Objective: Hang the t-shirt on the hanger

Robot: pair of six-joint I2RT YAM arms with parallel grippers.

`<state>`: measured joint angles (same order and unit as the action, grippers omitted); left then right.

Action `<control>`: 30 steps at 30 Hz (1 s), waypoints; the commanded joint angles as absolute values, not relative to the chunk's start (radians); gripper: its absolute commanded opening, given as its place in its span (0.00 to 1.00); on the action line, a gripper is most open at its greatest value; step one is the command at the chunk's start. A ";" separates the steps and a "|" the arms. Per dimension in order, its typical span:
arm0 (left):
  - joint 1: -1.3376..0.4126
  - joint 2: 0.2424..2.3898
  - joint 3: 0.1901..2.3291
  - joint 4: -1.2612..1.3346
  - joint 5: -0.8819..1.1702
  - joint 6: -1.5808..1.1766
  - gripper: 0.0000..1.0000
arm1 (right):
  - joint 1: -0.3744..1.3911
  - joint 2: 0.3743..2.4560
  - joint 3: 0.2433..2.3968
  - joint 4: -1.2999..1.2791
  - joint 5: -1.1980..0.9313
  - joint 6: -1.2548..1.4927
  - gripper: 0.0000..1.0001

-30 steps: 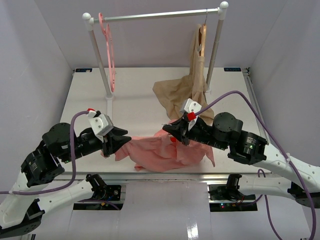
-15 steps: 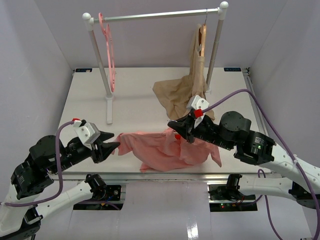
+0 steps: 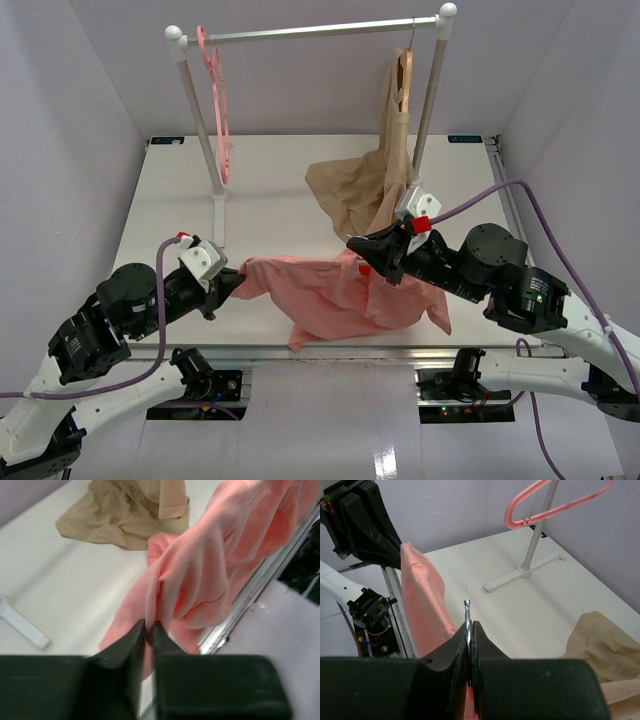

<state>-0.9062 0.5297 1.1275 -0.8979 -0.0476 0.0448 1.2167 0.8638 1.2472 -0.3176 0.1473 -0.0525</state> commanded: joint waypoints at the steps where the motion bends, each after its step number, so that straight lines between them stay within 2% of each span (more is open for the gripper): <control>1: -0.908 0.533 1.116 -0.857 -0.110 0.057 0.05 | 1.216 0.813 1.282 -0.245 0.170 -0.053 0.08; 2: -0.908 0.531 1.117 -0.856 -0.118 0.056 0.00 | 1.216 0.808 1.279 -0.246 0.175 -0.054 0.08; 10: -0.908 0.491 1.154 -0.856 -0.249 0.015 0.00 | 1.216 0.769 1.269 -0.262 0.263 -0.072 0.08; 18: -0.908 0.487 1.168 -0.893 -0.568 -0.064 0.00 | 1.215 0.751 1.283 -0.281 0.315 -0.081 0.08; 30: -0.909 0.517 1.198 -0.944 -0.713 -0.121 0.00 | 1.216 0.733 1.277 -0.321 0.318 -0.083 0.08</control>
<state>-0.9119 0.4963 1.1612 -0.9005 -0.6071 -0.0956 1.2175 0.7685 1.2472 -0.3603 0.2880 -0.0608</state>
